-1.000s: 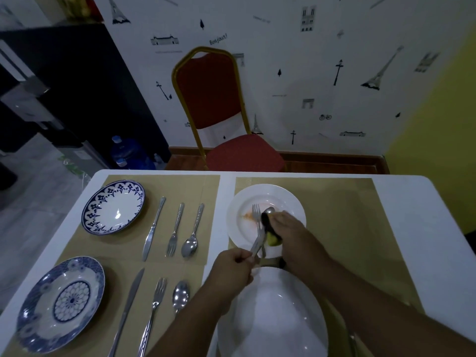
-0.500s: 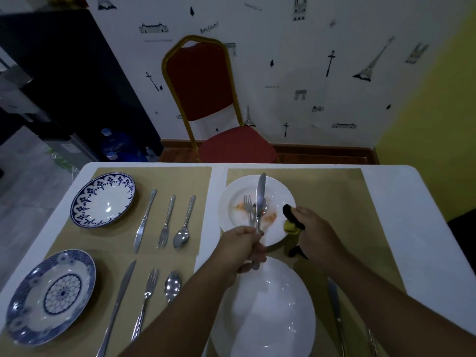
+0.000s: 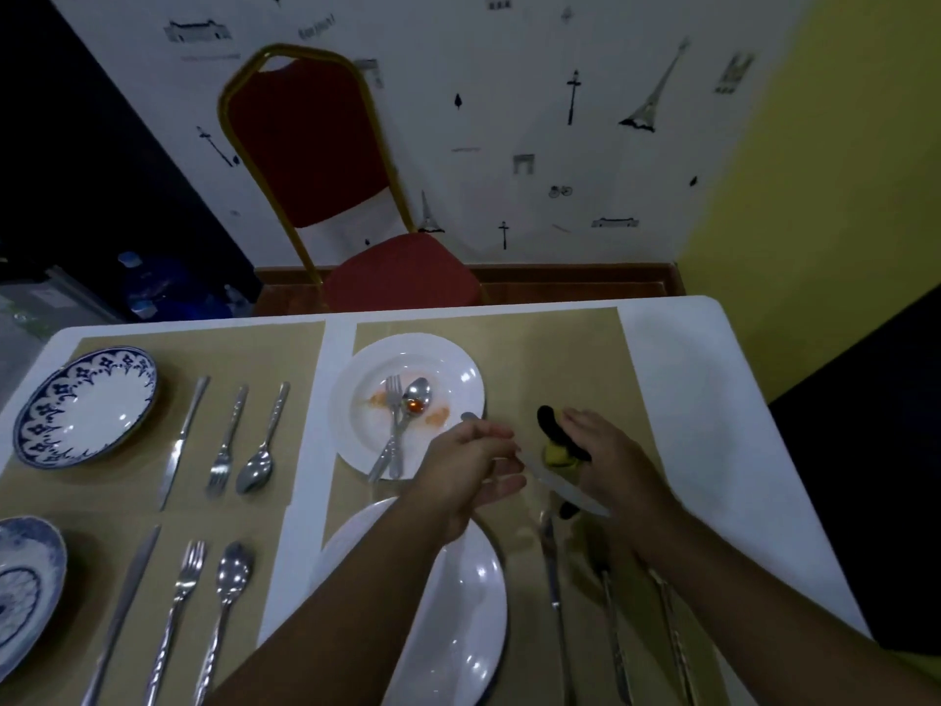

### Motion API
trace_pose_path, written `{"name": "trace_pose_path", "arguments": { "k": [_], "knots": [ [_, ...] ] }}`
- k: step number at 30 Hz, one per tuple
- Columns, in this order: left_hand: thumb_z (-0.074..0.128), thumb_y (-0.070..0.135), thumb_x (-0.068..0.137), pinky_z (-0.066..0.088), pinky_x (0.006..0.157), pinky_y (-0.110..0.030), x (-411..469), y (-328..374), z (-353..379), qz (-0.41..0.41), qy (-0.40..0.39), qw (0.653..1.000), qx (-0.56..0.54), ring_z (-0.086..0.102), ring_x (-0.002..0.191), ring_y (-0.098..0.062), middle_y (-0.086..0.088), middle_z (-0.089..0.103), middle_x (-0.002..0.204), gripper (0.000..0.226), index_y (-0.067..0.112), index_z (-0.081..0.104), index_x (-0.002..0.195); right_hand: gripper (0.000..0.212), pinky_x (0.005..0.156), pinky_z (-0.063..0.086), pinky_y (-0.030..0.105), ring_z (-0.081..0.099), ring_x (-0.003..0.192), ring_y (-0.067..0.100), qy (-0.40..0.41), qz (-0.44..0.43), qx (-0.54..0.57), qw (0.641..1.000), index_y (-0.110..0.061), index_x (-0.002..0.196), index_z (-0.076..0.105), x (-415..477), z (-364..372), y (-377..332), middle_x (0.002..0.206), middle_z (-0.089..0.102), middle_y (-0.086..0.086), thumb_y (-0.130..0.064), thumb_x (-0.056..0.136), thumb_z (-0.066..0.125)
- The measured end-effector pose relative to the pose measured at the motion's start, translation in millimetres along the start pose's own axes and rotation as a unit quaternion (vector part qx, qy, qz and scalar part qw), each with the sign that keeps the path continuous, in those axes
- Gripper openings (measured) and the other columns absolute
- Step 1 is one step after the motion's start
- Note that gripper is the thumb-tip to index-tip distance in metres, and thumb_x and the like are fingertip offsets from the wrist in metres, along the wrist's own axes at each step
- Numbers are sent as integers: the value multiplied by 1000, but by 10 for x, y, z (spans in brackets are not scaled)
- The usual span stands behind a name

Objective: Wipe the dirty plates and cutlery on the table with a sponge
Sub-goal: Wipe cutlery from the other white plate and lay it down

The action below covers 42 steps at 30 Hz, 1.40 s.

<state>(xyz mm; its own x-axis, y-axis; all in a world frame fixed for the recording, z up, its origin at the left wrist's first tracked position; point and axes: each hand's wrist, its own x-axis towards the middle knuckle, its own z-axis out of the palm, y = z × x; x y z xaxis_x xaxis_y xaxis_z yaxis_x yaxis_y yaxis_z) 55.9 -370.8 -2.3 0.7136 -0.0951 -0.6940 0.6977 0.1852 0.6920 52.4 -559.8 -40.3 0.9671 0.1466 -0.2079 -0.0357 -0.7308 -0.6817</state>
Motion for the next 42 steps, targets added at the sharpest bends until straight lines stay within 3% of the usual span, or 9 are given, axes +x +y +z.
{"name": "trace_pose_path", "arguments": {
  "k": [6, 9, 14, 19, 25, 30, 35, 39, 42],
  "knots": [
    [58, -3, 92, 57, 62, -30, 555, -89, 354, 58, 33, 981, 182, 61, 77, -22, -16, 59, 92, 16, 8, 54, 103, 71, 107, 10, 15, 22, 139, 19, -5, -4, -16, 1000, -9, 141, 33, -79, -193, 428, 146, 34, 4, 18, 77, 45],
    [71, 8, 88, 60, 78, -38, 883, -120, 475, 90, 70, 956, 269, 66, 91, -24, -13, 66, 101, 36, 11, 52, 118, 72, 107, 10, 16, 19, 141, 20, -15, -7, -29, 999, -12, 143, 31, 18, -207, 575, 150, 30, 5, 17, 78, 47],
    [71, 15, 89, 60, 87, -42, 1324, -191, 585, 88, 113, 930, 340, 69, 93, -23, -4, 72, 94, 12, 14, 73, 100, 73, 96, 12, 9, 30, 133, 28, -39, -44, -38, 998, -7, 142, 31, 213, -248, 545, 143, 39, 13, 13, 77, 58],
    [67, 20, 91, 59, 90, -42, 1558, -224, 565, 107, 146, 907, 380, 67, 94, -21, -4, 71, 98, 16, 14, 72, 105, 78, 107, 22, 26, 32, 131, 29, -63, -56, -74, 994, -9, 140, 37, 439, -114, 638, 141, 42, 9, 4, 70, 69],
    [63, 19, 90, 59, 82, -35, 1411, -296, 503, 165, 186, 860, 446, 67, 87, -20, -2, 70, 94, 10, 16, 66, 100, 74, 101, 27, 32, 34, 126, 33, -25, -95, -91, 991, -7, 139, 39, 361, -44, 654, 136, 47, 14, 15, 69, 50],
    [63, 15, 90, 54, 89, -37, 1053, -582, 396, 367, 77, 710, 596, 62, 100, -25, -12, 67, 112, 32, 6, 65, 120, 72, 108, 29, 42, 28, 135, 38, -8, -90, -92, 992, -6, 137, 41, 360, 90, 753, 141, 43, 14, 17, 69, 50],
    [90, 26, 60, 43, 107, -37, 954, -820, 353, 344, 52, 576, 739, 59, 126, -34, -21, 60, 137, 83, -6, 60, 131, 82, 113, 24, 47, 14, 142, 32, -38, -70, -153, 985, -11, 144, 28, 350, 187, 818, 151, 29, 8, 1, 73, 67],
    [58, 23, 96, 14, 126, -39, 994, -867, 322, 297, 26, 631, 717, 14, 153, -31, -16, 15, 166, 76, 1, 19, 157, 111, 115, 18, 44, 11, 142, 33, -79, -57, -200, 975, -8, 146, 21, 372, 196, 794, 154, 22, 11, -20, 57, 86],
    [38, 27, 104, 12, 126, -36, 920, -827, 324, 322, 32, 670, 668, 12, 154, -27, -12, 16, 166, 61, 4, 19, 158, 102, 114, 14, 36, 12, 142, 32, -36, -49, -176, 982, -6, 144, 25, 342, 150, 725, 153, 25, 11, -12, 61, 83]
  ]
}}
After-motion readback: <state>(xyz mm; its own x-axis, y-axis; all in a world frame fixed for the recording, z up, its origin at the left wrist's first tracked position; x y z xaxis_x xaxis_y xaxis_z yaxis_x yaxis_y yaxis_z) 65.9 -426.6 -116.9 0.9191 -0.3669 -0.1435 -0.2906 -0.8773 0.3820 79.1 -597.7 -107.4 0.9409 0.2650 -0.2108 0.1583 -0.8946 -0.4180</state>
